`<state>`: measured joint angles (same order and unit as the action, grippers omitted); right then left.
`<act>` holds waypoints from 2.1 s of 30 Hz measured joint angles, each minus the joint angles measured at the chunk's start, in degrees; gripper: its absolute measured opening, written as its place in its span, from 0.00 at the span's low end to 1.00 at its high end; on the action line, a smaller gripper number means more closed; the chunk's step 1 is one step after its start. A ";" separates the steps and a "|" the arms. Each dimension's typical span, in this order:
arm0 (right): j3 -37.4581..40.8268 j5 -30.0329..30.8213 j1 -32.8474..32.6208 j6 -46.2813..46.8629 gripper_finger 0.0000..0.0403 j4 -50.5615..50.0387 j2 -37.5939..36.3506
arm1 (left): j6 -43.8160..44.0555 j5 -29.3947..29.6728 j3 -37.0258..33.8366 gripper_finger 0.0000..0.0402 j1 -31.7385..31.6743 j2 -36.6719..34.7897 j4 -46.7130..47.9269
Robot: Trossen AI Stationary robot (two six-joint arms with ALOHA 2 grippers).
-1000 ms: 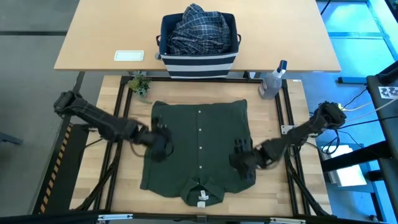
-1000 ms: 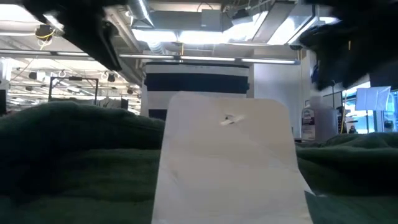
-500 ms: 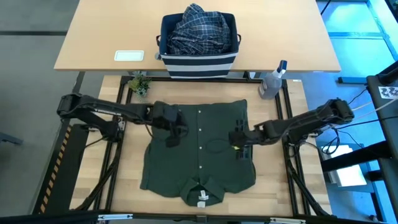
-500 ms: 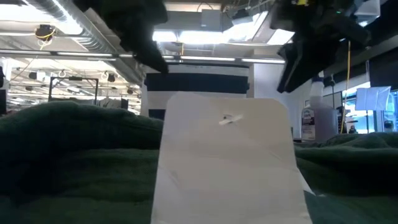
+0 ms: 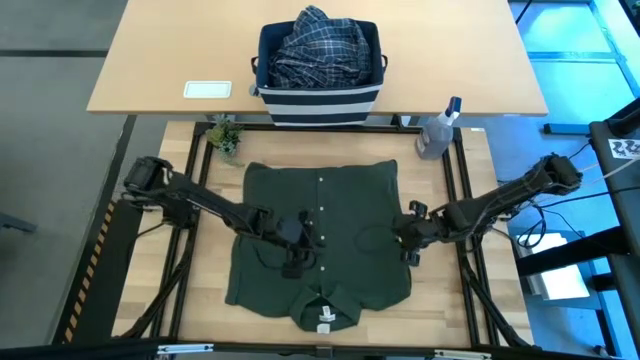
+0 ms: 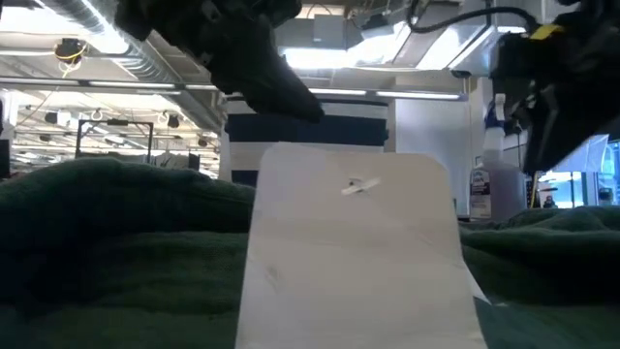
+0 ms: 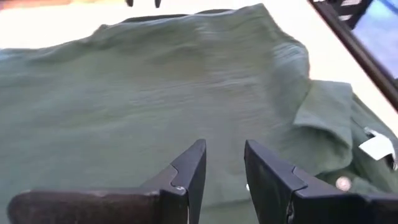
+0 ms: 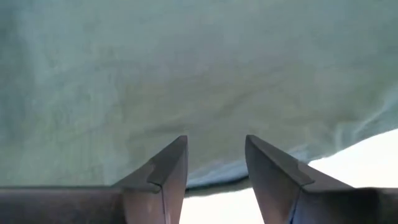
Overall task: Fold Laundry from Bin
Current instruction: Fold the green polo shirt
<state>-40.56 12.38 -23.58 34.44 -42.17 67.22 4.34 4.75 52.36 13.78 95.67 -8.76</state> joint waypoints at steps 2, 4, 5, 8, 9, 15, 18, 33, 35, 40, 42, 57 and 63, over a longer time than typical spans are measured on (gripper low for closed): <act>0.00 0.02 -1.55 1.48 0.39 0.30 0.00 | -0.01 -1.19 0.00 0.26 0.94 2.02 -2.82; 0.00 0.20 -3.02 2.92 0.39 0.22 0.02 | 0.04 -2.78 0.00 0.26 1.66 3.66 -5.13; 0.00 0.46 -3.78 3.61 0.39 0.19 0.02 | 0.30 -2.93 0.00 0.26 2.12 4.39 -5.78; 0.00 1.45 -5.47 4.64 0.39 0.19 0.04 | 1.97 -2.95 0.00 0.26 3.08 5.92 -5.39; 0.00 1.74 -5.81 4.84 0.39 0.35 0.04 | 2.67 -2.90 0.00 0.26 3.35 6.34 -4.76; -0.02 2.05 -6.07 5.62 0.39 0.04 0.07 | 7.74 -3.44 0.00 0.26 4.68 7.09 5.73; -0.02 2.19 -6.07 4.72 0.39 0.02 0.09 | 10.85 -4.82 0.00 0.26 5.88 7.09 13.34; -0.02 10.70 -5.04 0.90 0.39 -0.54 0.11 | 20.27 -0.48 -0.14 0.26 9.69 0.93 54.34; -0.04 11.80 -3.69 0.68 0.39 -0.54 0.12 | 20.79 2.80 -0.35 0.26 9.60 -0.92 57.04; -0.04 14.16 0.92 -3.03 0.39 -0.47 0.15 | 20.82 10.36 -0.15 0.26 9.64 -7.89 53.05; -0.04 14.16 3.08 -4.93 0.39 0.03 0.15 | 19.97 11.90 -0.13 0.26 9.62 -10.20 46.30; -0.04 14.02 7.53 -13.49 0.39 7.76 0.15 | 5.86 2.43 0.02 0.26 14.98 2.18 4.73; -0.04 14.01 7.53 -13.47 0.39 9.87 0.15 | 4.85 -0.44 2.36 0.27 17.42 9.50 -1.49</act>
<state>-40.60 26.39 -16.05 20.97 -32.30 67.37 9.19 4.32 54.72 31.20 105.17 -10.26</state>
